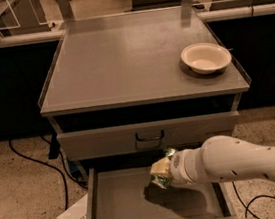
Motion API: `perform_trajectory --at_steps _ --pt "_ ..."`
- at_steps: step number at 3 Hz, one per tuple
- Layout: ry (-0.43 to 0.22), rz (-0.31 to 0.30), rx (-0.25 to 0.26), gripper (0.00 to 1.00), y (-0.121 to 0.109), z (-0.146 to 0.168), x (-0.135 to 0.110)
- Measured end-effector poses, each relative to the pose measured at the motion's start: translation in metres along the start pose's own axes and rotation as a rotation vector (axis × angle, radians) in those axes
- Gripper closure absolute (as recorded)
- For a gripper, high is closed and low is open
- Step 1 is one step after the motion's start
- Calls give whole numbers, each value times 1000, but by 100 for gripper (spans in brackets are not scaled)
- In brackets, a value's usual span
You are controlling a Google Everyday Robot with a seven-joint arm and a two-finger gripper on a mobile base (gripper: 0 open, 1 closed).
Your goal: Pick green can from middle drawer and place on counter
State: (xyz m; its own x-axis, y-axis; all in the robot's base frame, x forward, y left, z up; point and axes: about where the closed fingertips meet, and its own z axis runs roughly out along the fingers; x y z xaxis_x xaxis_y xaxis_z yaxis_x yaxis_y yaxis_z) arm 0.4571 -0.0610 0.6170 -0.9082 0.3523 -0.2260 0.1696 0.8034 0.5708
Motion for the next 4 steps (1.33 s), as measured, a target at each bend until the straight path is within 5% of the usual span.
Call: perform_trajectory --at_steps 1,2,4 --pt "-9 -7 -14 100 7 -7 0" --pt "-55 -91 -70 100 48 -48 -11" --pt "-164 -372 -139 100 161 -140 -40"
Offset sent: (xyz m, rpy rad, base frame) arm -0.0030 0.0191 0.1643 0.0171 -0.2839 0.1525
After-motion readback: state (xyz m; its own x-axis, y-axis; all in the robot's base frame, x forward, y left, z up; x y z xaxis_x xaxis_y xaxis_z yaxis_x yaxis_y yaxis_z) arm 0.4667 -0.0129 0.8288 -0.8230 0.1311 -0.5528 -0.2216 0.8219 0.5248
